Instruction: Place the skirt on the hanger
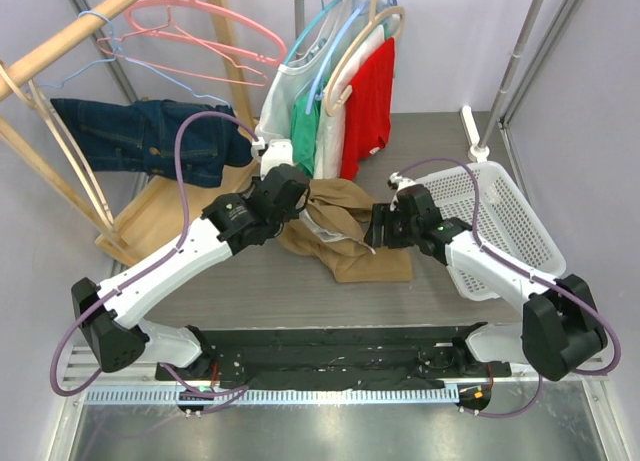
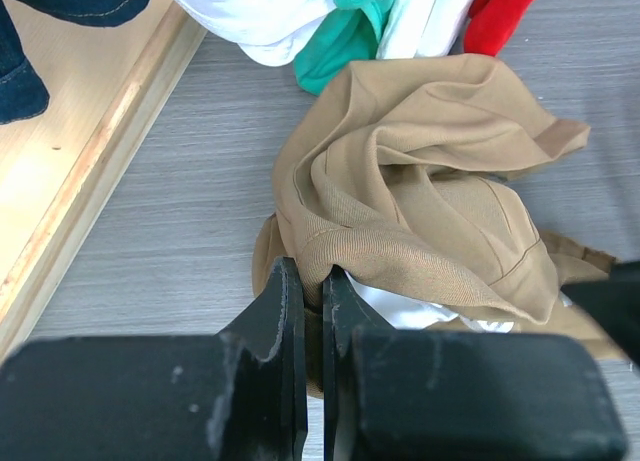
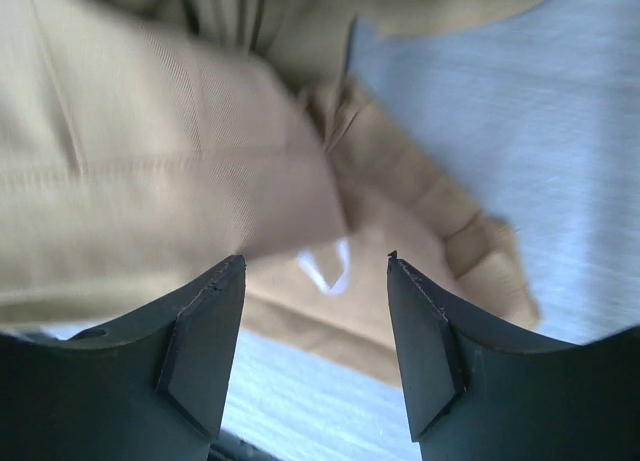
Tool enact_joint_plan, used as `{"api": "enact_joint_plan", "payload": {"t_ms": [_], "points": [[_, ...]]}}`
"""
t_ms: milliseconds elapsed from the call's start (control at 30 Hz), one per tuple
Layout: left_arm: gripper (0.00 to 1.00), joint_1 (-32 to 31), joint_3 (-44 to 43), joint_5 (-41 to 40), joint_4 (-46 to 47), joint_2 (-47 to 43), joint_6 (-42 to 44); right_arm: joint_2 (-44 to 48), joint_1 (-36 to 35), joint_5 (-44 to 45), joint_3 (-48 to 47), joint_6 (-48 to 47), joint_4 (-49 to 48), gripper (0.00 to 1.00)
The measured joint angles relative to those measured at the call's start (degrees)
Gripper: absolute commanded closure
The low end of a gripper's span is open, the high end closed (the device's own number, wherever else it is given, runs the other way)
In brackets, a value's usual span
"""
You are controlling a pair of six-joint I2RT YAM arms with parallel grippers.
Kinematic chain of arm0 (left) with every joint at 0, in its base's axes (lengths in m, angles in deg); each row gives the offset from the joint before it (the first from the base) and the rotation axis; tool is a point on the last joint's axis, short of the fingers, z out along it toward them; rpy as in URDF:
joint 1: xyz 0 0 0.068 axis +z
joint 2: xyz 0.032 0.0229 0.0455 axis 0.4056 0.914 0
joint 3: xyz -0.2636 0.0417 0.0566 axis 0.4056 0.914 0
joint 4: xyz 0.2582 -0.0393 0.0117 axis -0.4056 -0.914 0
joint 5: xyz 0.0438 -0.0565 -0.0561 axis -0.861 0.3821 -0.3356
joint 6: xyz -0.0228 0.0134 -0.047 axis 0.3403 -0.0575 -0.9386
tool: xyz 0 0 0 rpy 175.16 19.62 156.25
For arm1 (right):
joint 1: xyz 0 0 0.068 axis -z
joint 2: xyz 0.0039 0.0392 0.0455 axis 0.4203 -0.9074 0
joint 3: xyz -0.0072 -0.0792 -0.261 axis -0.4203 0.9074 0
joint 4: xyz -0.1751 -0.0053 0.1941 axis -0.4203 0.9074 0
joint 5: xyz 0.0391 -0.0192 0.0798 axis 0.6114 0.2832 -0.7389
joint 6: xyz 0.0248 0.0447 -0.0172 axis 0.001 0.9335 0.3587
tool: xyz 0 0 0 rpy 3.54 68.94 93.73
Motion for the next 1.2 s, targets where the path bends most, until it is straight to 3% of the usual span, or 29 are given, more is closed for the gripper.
{"api": "enact_joint_plan", "payload": {"t_ms": [133, 233, 433, 600, 800, 1000, 1067, 1133, 1200], "points": [[1.00, 0.4, -0.2, 0.2, -0.1, 0.8, 0.0, 0.0, -2.3, -0.3, 1.4, -1.6, 0.0, 0.37], [1.00, 0.6, -0.4, 0.3, -0.1, 1.1, 0.0, 0.0, -2.7, -0.4, 1.5, -3.2, -0.2, 0.50], [1.00, 0.9, -0.4, 0.5, -0.1, 1.1, 0.0, -0.4, -3.1, -0.2, 1.4, -5.1, -0.5, 0.35], [1.00, 1.2, -0.4, 0.9, -0.1, 1.1, 0.0, -4.5, -3.4, -0.3, 1.4, -5.3, -3.8, 0.33], [1.00, 1.4, -0.4, 1.8, -0.1, 1.1, 0.0, -9.3, -3.6, 0.5, 3.0, -3.1, -13.0, 0.45], [1.00, 2.0, -0.4, 2.5, -0.7, 0.0, -0.1, -9.2, -3.7, 2.6, 4.3, -1.4, -21.1, 0.64], [1.00, 2.2, -0.4, 2.8, -1.0, -0.8, -0.2, -8.9, -3.8, 3.7, 4.3, -1.6, -22.3, 0.76], [1.00, 2.4, -0.4, 3.0, -1.2, -1.7, -0.3, -8.6, -3.8, 4.2, 3.9, -1.7, -22.5, 0.99], [1.00, 2.6, -0.4, 3.3, -1.4, -2.5, -0.3, -8.6, -3.8, 4.4, 2.7, -2.0, -22.0, 0.99]]}}
